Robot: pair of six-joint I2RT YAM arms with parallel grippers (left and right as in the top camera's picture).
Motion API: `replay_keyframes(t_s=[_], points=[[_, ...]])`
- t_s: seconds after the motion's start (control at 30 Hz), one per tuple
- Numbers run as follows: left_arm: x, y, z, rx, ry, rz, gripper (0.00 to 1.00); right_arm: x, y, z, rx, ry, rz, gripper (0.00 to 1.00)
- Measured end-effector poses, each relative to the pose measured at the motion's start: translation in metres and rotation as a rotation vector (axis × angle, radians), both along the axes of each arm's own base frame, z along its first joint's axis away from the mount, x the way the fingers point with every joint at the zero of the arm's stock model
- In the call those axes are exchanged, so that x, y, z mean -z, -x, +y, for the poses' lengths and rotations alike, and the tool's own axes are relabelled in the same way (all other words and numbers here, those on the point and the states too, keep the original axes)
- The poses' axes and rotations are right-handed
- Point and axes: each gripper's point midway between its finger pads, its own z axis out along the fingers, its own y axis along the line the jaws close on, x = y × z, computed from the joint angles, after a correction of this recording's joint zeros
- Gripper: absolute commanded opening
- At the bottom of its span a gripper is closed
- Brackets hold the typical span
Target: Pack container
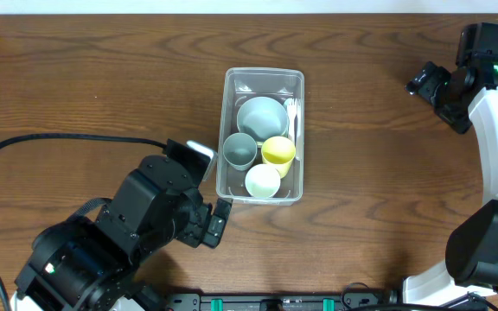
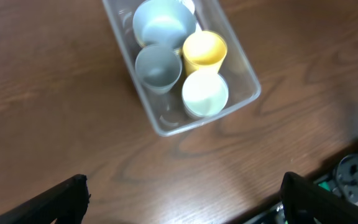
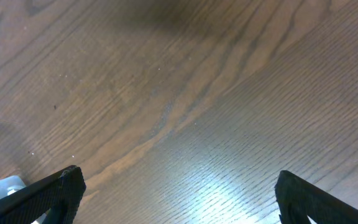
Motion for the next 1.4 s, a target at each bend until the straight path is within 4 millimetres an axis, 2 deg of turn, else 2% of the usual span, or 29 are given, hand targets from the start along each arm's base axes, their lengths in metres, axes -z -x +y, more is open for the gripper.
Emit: replay_keyframes(t_s=[0.13, 0.27, 0.43, 0.63, 0.77, 0.87, 0.97, 1.13, 1.27, 1.4], points=[[0.004, 0.003, 0.011, -0.02, -0.046, 0.006, 0.98, 0.0, 0.0, 0.0, 0.0, 0.0, 0.0, 0.99], [-0.005, 0.002, 0.025, -0.062, -0.059, -0.058, 0.98, 0.0, 0.0, 0.0, 0.0, 0.0, 0.0, 0.99], [-0.029, 0.013, 0.055, -0.128, -0.022, -0.197, 0.98, 0.0, 0.0, 0.0, 0.0, 0.0, 0.0, 0.99], [-0.058, 0.034, 0.105, -0.27, 0.04, -0.382, 0.98, 0.0, 0.0, 0.0, 0.0, 0.0, 0.0, 0.99], [-0.076, 0.038, 0.133, -0.414, 0.083, -0.511, 0.98, 0.0, 0.0, 0.0, 0.0, 0.0, 0.0, 0.99], [-0.086, 0.037, 0.145, -0.502, 0.116, -0.61, 0.98, 0.0, 0.0, 0.0, 0.0, 0.0, 0.0, 0.99], [-0.09, 0.029, 0.143, -0.524, 0.153, -0.716, 0.98, 0.0, 0.0, 0.0, 0.0, 0.0, 0.0, 0.99], [-0.079, 0.003, 0.125, -0.446, 0.188, -0.867, 0.98, 0.0, 0.0, 0.0, 0.0, 0.0, 0.0, 0.99], [-0.052, -0.022, 0.107, -0.346, 0.216, -0.938, 0.98, 0.0, 0.0, 0.0, 0.0, 0.0, 0.0, 0.99], [-0.011, -0.038, 0.091, -0.256, 0.241, -0.949, 0.98, 0.0, 0.0, 0.0, 0.0, 0.0, 0.0, 0.99]])
